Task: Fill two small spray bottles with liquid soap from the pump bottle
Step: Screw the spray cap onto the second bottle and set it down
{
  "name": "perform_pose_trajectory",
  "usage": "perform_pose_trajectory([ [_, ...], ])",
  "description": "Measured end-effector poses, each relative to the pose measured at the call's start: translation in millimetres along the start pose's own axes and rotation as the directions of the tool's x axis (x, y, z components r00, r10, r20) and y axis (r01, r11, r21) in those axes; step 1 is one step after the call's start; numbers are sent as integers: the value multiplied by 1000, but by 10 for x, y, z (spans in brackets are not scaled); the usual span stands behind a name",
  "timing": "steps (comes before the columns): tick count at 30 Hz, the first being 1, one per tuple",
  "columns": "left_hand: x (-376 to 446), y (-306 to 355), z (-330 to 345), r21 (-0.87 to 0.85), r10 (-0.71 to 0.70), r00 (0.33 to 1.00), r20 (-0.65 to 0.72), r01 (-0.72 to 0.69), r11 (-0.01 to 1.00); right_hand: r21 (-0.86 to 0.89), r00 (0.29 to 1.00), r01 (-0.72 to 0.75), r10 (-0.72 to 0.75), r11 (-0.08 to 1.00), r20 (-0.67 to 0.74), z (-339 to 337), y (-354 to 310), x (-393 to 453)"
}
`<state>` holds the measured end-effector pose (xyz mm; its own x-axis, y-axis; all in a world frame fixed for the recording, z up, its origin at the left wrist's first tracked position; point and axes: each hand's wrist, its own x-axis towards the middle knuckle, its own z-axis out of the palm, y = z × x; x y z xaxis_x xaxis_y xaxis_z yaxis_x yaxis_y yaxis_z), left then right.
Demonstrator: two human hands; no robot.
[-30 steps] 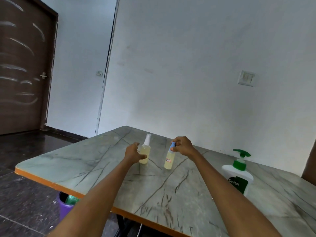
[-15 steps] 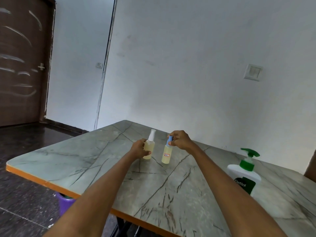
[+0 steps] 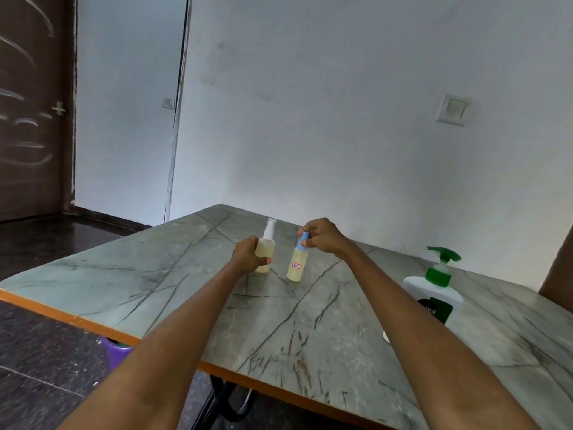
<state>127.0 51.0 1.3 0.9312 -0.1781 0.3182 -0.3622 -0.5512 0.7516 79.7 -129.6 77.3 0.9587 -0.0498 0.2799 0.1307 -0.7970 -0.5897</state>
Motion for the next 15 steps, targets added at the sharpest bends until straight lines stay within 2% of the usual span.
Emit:
perform_pose_trajectory([
  [15, 13, 4, 30, -20, 29, 998, 48, -29, 999, -10, 999, -13, 13, 1000, 46, -49, 1, -38],
])
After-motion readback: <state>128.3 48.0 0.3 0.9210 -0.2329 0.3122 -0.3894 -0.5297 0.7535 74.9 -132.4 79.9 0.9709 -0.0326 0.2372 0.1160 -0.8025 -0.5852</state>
